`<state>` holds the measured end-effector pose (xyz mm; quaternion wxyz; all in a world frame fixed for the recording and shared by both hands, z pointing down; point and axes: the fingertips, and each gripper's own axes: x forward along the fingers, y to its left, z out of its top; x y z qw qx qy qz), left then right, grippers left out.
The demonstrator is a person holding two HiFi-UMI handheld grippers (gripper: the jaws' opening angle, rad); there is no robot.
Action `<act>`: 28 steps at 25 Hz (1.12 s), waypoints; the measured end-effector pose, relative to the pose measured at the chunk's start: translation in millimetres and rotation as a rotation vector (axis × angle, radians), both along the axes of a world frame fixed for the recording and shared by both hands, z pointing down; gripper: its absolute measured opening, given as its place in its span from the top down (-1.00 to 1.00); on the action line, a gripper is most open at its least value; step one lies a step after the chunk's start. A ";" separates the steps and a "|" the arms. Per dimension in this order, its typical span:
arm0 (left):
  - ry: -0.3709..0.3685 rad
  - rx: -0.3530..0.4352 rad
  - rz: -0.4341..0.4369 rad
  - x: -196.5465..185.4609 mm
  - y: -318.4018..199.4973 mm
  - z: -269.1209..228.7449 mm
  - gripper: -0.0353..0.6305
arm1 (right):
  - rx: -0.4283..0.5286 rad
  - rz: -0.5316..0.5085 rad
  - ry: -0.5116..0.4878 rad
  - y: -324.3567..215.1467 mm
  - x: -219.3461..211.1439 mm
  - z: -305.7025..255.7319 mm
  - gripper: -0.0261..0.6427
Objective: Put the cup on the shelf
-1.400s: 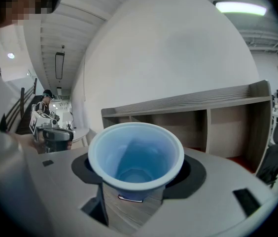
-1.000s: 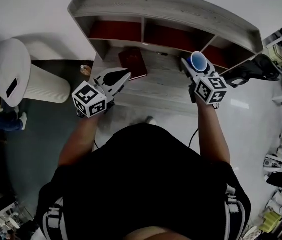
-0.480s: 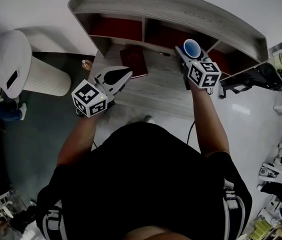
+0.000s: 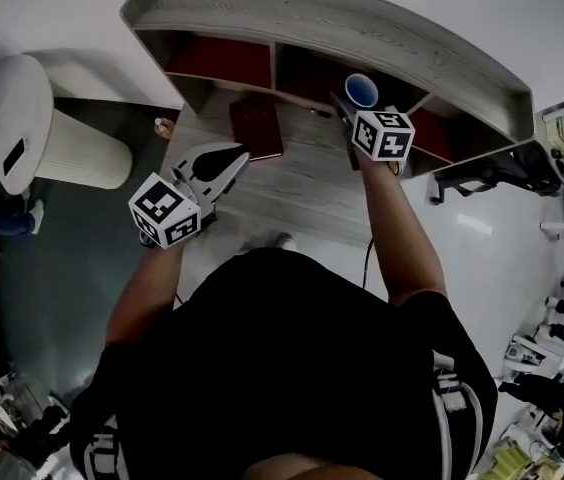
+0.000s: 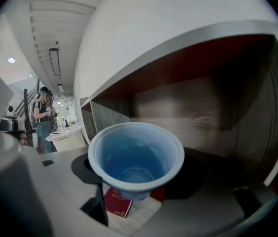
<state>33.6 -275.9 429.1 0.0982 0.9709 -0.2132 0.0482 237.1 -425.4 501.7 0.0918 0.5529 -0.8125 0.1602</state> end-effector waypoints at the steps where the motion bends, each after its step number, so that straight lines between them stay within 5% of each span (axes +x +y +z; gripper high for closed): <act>1: -0.001 -0.004 -0.005 -1.4 -1.0 0.7 0.83 | -0.002 -0.004 -0.006 -4.1 -2.2 1.8 0.01; 28: -0.019 -0.050 -0.003 29.1 -1.0 23.4 0.83 | -0.092 -0.057 0.073 -68.4 -13.4 64.2 0.01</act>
